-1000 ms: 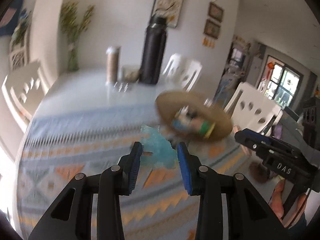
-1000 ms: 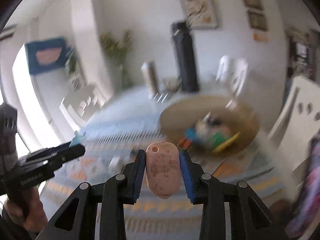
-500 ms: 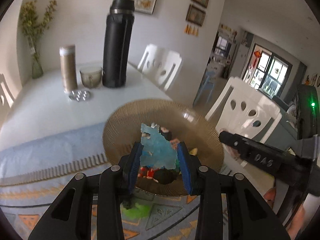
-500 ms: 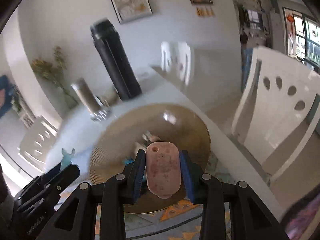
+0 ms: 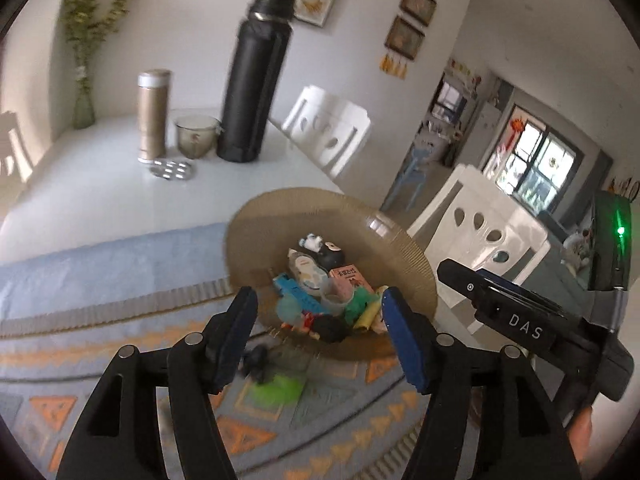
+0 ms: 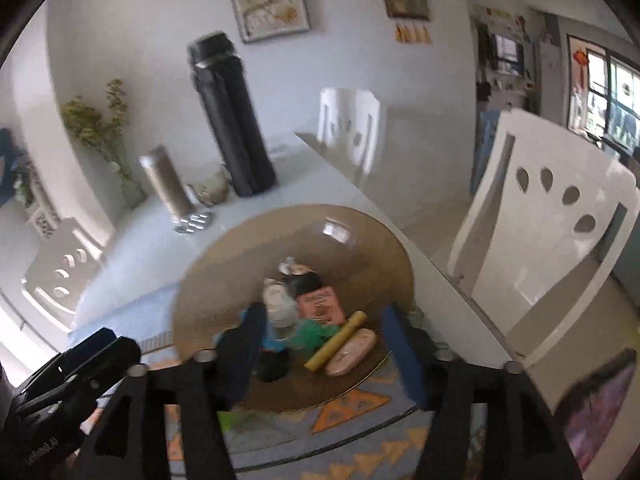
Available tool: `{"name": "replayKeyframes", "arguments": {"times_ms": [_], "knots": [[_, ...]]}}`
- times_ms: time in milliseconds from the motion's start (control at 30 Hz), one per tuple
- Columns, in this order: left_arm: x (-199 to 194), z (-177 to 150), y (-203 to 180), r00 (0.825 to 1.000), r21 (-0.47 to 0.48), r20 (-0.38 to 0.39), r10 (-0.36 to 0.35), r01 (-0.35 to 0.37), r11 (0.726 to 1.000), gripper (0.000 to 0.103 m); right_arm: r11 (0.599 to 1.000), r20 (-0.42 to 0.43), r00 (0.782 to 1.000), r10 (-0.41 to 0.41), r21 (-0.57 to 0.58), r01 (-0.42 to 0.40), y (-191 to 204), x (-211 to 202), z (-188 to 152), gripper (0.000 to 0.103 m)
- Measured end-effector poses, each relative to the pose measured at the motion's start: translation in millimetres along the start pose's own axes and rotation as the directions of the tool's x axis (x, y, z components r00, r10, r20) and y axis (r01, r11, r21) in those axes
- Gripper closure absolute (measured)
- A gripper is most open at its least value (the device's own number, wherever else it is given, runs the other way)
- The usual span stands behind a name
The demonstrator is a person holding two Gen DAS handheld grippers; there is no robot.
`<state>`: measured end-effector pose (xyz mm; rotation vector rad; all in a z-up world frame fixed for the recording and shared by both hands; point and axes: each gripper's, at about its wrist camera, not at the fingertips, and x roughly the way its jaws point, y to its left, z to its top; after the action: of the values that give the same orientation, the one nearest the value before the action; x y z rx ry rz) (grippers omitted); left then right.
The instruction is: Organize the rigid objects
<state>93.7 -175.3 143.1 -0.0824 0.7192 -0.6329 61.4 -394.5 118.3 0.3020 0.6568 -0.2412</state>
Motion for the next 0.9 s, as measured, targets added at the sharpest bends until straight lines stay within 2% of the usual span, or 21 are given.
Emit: {"name": "replayKeyframes", "arguments": {"times_ms": [167,233,300,367,467,567,667,733,800,900], "knots": [[-74.0,-34.7,17.1,0.989,-0.009,0.063,0.132,-0.131,0.991,0.036,0.981,-0.038,0.987,0.158,-0.108,-0.161,45.3,-35.9,-34.4,0.039],[-96.5,-52.8,31.3,0.981,-0.059,0.05,0.189,-0.186,0.981,0.036,0.964,-0.072,0.977,0.199,-0.164,-0.208,66.4,-43.0,-57.4,0.037],[-114.8,-73.5,53.1,0.98,-0.154,0.009,0.201,-0.197,0.968,0.036,0.933,-0.13,0.96,0.248,-0.234,-0.273,92.2,-41.6,-89.9,0.037],[-129.6,-99.7,70.6,0.97,-0.211,0.015,0.244,-0.235,0.949,0.036,0.912,-0.16,0.955,0.248,-0.292,-0.286,112.2,-35.6,-116.5,0.037],[-129.0,-134.6,90.7,0.929,-0.206,-0.003,0.371,-0.363,0.908,0.036,0.877,-0.151,0.954,0.257,-0.379,-0.296,136.4,-26.5,-153.9,0.037],[-113.1,-165.3,107.7,0.902,-0.179,-0.022,0.43,-0.427,0.886,0.036,0.84,-0.137,0.957,0.256,-0.458,-0.29,150.7,-12.7,-184.5,0.037],[-100.5,-181.1,118.7,0.903,-0.203,-0.039,0.428,-0.426,0.881,0.036,0.819,-0.148,0.966,0.212,-0.512,-0.258,156.7,-3.8,-195.0,0.037],[-98.8,-182.8,122.2,0.901,-0.215,-0.055,0.429,-0.431,0.877,0.036,0.82,-0.157,0.964,0.213,-0.509,-0.264,155.1,-0.2,-193.6,0.033],[-101.9,-183.5,123.1,0.899,-0.218,-0.039,0.436,-0.434,0.874,0.036,0.821,-0.173,0.963,0.205,-0.505,-0.265,154.9,2.8,-195.0,0.027],[-99.6,-187.1,125.0,0.902,-0.226,-0.061,0.427,-0.429,0.874,0.036,0.818,-0.187,0.966,0.181,-0.517,-0.253,158.0,6.5,-199.0,0.025]]}}
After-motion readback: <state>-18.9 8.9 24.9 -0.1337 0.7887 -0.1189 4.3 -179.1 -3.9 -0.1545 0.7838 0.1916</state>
